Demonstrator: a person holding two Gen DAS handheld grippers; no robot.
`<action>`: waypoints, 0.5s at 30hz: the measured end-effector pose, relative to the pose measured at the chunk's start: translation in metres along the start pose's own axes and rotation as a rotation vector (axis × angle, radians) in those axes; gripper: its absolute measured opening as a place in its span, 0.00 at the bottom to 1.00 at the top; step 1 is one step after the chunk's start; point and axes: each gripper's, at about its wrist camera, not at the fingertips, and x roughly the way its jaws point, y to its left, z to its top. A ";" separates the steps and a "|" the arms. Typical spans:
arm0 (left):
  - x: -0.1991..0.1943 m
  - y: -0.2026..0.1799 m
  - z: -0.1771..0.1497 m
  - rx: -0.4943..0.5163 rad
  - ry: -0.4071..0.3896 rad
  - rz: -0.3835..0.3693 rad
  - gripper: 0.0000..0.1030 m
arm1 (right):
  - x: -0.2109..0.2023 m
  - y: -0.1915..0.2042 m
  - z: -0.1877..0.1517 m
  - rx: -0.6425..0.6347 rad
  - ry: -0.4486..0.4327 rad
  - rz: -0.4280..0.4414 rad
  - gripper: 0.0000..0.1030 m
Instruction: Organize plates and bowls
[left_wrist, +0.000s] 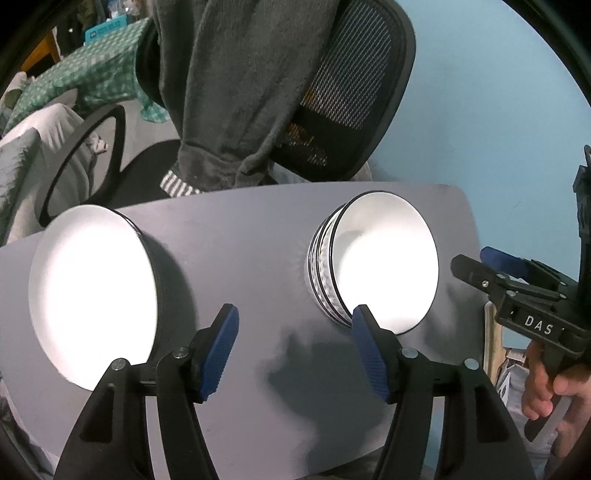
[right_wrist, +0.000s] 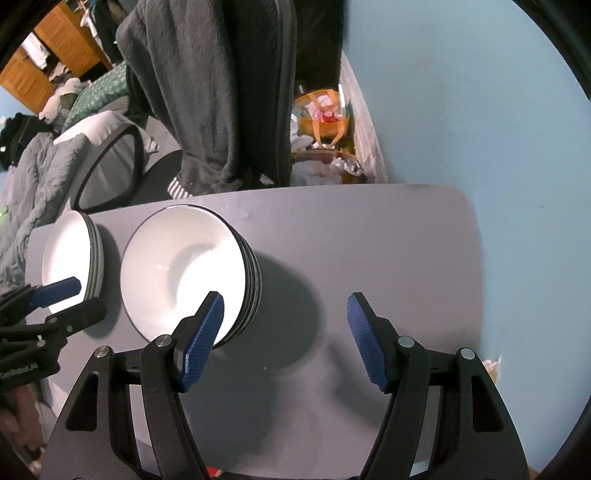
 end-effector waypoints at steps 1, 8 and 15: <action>0.004 0.000 0.001 -0.004 0.008 0.000 0.63 | 0.004 0.000 0.001 -0.004 0.008 0.009 0.66; 0.022 -0.002 0.008 -0.017 0.036 -0.022 0.64 | 0.024 -0.002 0.008 -0.012 0.073 0.113 0.66; 0.038 -0.005 0.019 -0.030 0.057 -0.041 0.64 | 0.044 -0.005 0.015 -0.016 0.126 0.141 0.66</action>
